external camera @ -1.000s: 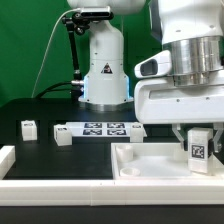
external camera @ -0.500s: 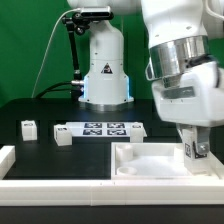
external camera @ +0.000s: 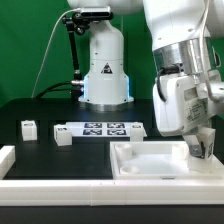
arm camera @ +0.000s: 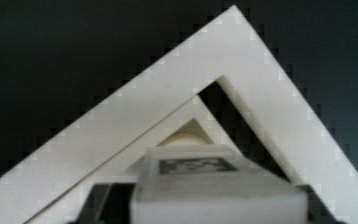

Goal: Assemble one leg

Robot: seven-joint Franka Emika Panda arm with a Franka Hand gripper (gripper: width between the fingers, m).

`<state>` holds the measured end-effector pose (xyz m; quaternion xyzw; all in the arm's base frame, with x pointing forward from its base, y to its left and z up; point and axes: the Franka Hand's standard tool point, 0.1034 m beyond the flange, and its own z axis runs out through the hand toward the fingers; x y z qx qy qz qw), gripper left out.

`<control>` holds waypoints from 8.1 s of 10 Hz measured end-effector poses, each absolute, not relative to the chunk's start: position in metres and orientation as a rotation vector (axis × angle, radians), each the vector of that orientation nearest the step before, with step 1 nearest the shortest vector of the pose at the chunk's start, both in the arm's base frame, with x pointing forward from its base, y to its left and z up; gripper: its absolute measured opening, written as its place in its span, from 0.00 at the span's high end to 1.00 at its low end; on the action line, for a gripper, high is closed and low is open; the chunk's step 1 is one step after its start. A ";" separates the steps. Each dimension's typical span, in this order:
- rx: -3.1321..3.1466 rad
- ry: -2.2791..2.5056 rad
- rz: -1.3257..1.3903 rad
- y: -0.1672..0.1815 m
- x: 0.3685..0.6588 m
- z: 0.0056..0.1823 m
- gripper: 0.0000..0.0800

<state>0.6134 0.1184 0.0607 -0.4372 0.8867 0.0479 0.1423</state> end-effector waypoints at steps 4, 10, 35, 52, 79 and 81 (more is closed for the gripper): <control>-1.150 2.604 0.179 0.119 0.612 0.059 0.57; -1.840 2.239 0.104 0.126 0.608 0.058 0.19; -2.008 2.110 0.039 0.107 0.615 0.065 0.64; -1.939 2.149 0.099 0.108 0.615 0.067 0.19; -1.610 2.528 0.023 0.119 0.624 0.070 0.63; -1.546 2.567 0.012 0.115 0.624 0.070 0.63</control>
Offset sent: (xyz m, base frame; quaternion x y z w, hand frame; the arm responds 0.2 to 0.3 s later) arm 0.0000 0.0000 0.0000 0.0000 0.0000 0.0000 1.0000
